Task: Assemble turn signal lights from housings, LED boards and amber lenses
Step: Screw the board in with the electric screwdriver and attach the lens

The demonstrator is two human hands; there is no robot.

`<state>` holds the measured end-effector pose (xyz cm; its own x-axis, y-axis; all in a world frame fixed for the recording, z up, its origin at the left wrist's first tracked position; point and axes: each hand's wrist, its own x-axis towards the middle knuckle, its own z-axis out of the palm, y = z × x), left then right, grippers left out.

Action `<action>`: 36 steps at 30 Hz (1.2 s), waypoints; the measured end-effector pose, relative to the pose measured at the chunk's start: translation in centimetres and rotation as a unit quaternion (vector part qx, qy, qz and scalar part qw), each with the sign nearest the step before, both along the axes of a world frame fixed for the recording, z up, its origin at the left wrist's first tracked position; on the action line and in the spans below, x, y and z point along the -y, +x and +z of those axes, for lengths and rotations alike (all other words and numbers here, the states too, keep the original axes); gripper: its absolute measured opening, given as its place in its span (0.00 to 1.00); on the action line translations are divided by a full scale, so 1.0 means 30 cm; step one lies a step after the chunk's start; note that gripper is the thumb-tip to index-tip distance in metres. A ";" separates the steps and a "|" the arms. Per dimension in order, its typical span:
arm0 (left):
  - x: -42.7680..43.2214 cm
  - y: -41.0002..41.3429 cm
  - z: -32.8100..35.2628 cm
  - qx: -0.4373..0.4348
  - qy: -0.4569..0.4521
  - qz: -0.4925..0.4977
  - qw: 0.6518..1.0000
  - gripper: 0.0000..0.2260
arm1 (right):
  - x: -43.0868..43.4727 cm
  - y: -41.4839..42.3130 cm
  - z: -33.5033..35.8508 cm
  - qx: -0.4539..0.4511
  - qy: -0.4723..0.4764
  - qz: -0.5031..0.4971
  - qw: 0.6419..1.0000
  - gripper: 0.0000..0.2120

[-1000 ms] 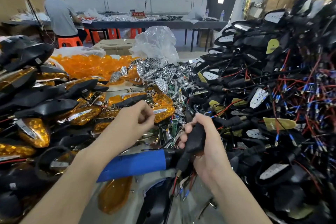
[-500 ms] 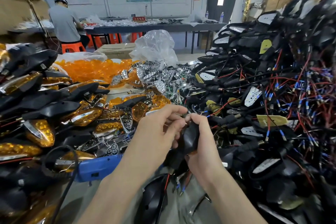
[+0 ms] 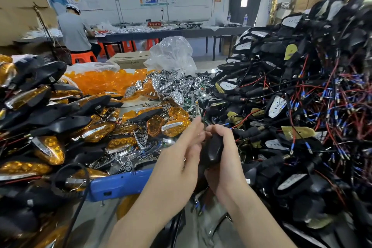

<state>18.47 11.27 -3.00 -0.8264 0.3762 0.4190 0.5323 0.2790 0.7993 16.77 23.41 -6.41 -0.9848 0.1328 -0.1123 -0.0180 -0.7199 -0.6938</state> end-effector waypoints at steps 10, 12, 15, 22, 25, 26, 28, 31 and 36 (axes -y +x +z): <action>0.211 0.095 -0.066 0.338 0.270 0.196 0.880 0.09 | -0.006 -0.028 -0.011 -0.001 -0.015 0.013 1.000 0.11; 0.247 0.103 -0.076 0.402 0.261 0.209 0.852 0.07 | 0.006 -0.029 -0.010 -0.004 0.050 0.034 0.998 0.10; 0.266 0.103 -0.080 0.461 0.251 0.205 0.826 0.09 | 0.015 -0.024 -0.009 -0.012 0.138 0.042 0.989 0.12; 0.186 0.064 -0.061 0.535 0.377 0.194 0.731 0.17 | 0.013 0.003 0.009 0.038 0.266 0.096 0.958 0.12; 0.137 0.019 -0.053 0.520 0.402 0.222 0.720 0.19 | 0.012 0.009 0.013 0.029 0.298 0.120 0.947 0.11; 0.123 0.004 -0.049 0.514 0.407 0.232 0.719 0.18 | 0.008 0.010 0.015 0.025 0.303 0.128 0.944 0.11; 0.101 -0.021 -0.044 0.494 0.421 0.244 0.721 0.12 | -0.001 0.010 0.019 0.019 0.305 0.139 0.942 0.11; 0.081 -0.047 -0.070 0.450 0.432 0.249 0.740 0.08 | -0.009 0.015 0.022 0.015 0.279 0.145 0.949 0.10; 0.088 -0.072 -0.065 0.294 0.465 0.229 0.803 0.17 | -0.017 0.006 0.035 -0.004 0.104 0.078 0.992 0.13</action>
